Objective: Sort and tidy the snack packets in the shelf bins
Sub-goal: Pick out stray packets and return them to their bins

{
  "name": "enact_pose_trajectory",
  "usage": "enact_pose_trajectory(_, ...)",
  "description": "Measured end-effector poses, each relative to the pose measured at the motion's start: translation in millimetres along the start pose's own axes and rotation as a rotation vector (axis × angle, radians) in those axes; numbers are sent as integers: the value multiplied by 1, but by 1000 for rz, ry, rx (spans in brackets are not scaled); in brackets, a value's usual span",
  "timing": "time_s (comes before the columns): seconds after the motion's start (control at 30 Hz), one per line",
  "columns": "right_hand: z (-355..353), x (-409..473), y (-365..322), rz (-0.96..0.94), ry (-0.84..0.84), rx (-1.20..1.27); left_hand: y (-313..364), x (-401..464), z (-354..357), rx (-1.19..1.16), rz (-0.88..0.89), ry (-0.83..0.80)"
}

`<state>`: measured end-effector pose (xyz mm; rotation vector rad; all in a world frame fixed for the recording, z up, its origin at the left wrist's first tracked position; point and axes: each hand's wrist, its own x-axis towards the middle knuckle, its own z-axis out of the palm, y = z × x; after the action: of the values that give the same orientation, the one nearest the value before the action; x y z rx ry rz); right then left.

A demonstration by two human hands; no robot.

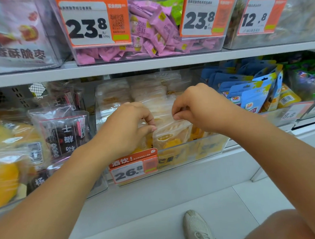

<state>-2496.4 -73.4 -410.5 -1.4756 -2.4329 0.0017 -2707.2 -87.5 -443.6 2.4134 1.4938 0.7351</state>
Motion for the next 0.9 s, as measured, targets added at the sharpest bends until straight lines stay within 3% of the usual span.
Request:
enact_pose_trajectory(0.1, 2, -4, 7, 27, 32, 183, 2, 0, 3, 27, 15, 26)
enact_pose_trajectory(0.23, 7, -9, 7, 21, 158, 230, 0, 0, -1, -24, 40, 91)
enact_pose_trajectory(0.4, 7, -6, 7, 30, 19, 181, -1, -2, -2, -8, 23, 39)
enact_pose_trajectory(0.6, -6, -20, 2, -14, 17, 308, -3, -4, -4, -2, 41, 41)
enact_pose_trajectory(0.77, 4, -14, -3, -66, -142, 104, -9, -13, -18, 73, 38, -17)
enact_pose_trajectory(0.9, 1, -5, -9, -18, -143, -207, -13, -21, -27, 215, -19, -81)
